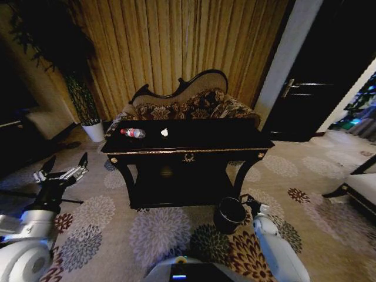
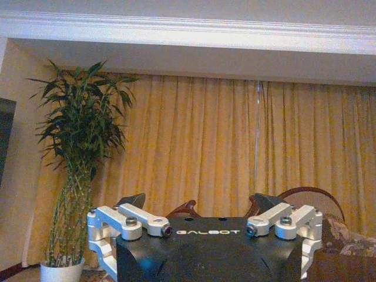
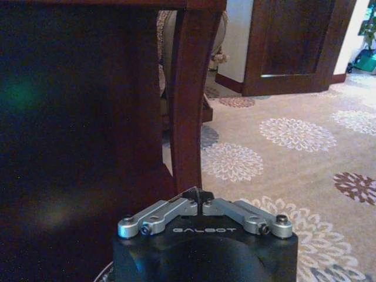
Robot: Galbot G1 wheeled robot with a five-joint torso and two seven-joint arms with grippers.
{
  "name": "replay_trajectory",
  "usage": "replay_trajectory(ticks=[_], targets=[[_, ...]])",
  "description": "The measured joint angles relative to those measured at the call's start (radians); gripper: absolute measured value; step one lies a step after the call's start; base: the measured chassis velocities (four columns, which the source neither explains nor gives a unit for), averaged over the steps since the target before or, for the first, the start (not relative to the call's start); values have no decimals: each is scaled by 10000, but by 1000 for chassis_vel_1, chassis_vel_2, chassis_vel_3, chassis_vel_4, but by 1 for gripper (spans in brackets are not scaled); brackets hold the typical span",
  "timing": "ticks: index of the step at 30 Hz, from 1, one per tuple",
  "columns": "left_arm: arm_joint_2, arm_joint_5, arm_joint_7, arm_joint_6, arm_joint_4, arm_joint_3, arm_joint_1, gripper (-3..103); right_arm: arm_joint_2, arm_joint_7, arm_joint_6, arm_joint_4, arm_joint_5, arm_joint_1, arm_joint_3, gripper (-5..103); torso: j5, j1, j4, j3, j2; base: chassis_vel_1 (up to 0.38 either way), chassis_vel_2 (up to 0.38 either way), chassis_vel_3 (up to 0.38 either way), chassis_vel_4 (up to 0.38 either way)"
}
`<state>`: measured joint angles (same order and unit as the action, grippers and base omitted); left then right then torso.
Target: Move to the front of the table and place the trash on the table into the trash bin.
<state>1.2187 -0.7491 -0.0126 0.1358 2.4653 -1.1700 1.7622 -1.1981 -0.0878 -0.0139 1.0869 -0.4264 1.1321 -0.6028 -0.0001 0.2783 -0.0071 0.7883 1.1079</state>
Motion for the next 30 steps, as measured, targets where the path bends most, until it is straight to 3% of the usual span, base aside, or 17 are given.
replay_trajectory(ticks=[11,16,18,20,24,25,26,30], targets=[[-16,-11,-3,-5,31,-101,18,100,-207,-14,114,381,122,91,-1,1,0,0,0,0,1,0,0,0,0],[-27,-23,-13,-30,8,-157,40,100,-181,11,233,524,124,137,-1,22,0,0,0,0,1,0,0,0,0],[-37,-28,-15,-33,8,-159,39,100,-164,12,247,535,122,137,-5,22,0,0,0,0,0,0,0,0,0],[-59,-37,-15,-34,6,-159,18,100,-140,13,258,535,117,137,-14,38,0,0,0,0,1,0,0,0,0],[-69,-42,-15,-34,7,-153,5,100,-131,13,261,574,92,147,-24,44,1,0,0,0,0,0,0,0,0],[-70,-43,-15,-34,6,-145,5,100,-131,13,262,607,74,162,-26,55,0,0,0,0,0,0,0,0,0],[-68,-44,-15,-35,6,-142,4,100,-131,13,262,624,65,170,-26,55,0,0,0,0,0,0,0,0,0],[-46,-45,-15,-34,7,-136,17,100,-138,14,267,642,55,179,-19,71,0,0,0,0,0,0,0,0,0]])
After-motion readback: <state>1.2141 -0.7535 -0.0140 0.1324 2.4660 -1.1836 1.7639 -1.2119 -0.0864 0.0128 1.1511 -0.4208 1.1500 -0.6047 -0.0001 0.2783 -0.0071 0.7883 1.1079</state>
